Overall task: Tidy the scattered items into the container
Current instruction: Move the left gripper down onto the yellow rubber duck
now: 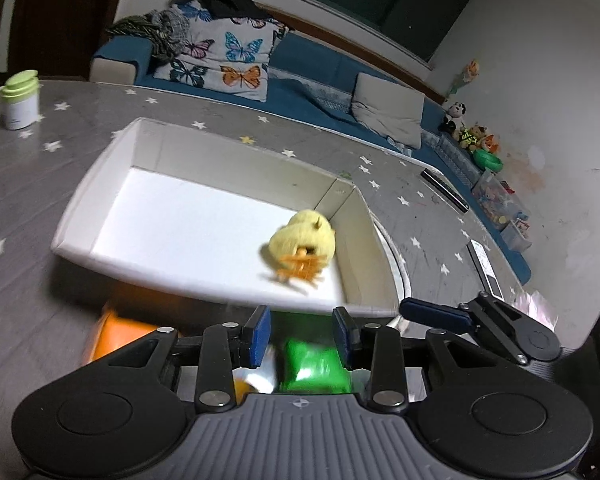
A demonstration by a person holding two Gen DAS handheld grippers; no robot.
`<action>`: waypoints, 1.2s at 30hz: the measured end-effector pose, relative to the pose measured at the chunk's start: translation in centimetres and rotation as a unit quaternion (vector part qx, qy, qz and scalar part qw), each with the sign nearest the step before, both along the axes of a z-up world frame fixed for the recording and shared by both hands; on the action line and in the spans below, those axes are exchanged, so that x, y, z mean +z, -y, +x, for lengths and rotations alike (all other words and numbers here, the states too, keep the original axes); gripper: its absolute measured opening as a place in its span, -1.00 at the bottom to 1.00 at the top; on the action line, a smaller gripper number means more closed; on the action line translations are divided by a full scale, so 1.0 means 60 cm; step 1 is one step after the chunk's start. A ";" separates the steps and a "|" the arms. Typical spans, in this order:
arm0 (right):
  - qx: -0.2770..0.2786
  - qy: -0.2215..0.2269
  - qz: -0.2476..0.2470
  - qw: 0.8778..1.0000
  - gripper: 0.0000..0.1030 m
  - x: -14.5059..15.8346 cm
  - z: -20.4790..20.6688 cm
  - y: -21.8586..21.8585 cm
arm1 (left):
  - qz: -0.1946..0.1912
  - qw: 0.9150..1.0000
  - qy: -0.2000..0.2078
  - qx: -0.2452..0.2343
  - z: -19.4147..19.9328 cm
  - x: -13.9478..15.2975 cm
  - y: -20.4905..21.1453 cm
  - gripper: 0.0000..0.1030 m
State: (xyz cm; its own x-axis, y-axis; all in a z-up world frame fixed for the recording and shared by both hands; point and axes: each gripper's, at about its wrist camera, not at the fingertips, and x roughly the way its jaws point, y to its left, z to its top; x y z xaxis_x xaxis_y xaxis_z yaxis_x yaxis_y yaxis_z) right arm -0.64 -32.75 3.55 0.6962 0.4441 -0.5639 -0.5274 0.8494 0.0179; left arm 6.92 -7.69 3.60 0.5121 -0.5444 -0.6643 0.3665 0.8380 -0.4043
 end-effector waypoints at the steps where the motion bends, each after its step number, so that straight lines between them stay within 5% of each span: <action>1: 0.004 -0.003 0.002 1.000 0.86 -0.005 -0.007 -0.004 | 0.000 1.000 0.002 0.004 -0.011 -0.001 -0.005 -0.29; 13: 0.067 -0.024 -0.025 0.997 0.88 -0.054 -0.042 -0.066 | -0.009 0.998 -0.038 0.052 -0.105 -0.038 -0.074 -0.29; 25: 0.122 -0.032 -0.055 0.990 0.97 -0.087 -0.034 -0.101 | -0.072 0.990 -0.099 0.070 -0.097 -0.073 -0.088 -0.28; 36: 0.185 -0.040 -0.068 0.979 1.00 -0.109 0.003 -0.121 | -0.068 0.987 -0.119 0.083 -0.088 -0.083 -0.089 -0.28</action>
State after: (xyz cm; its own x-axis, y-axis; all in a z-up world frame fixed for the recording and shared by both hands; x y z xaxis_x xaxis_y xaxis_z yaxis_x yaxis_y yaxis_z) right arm -0.49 -25.48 -3.00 0.4523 0.5744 -0.6823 -0.8014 0.5975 -0.0283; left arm 1.64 -2.35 -1.36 0.4397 -0.5589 -0.7031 0.1089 0.8102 -0.5759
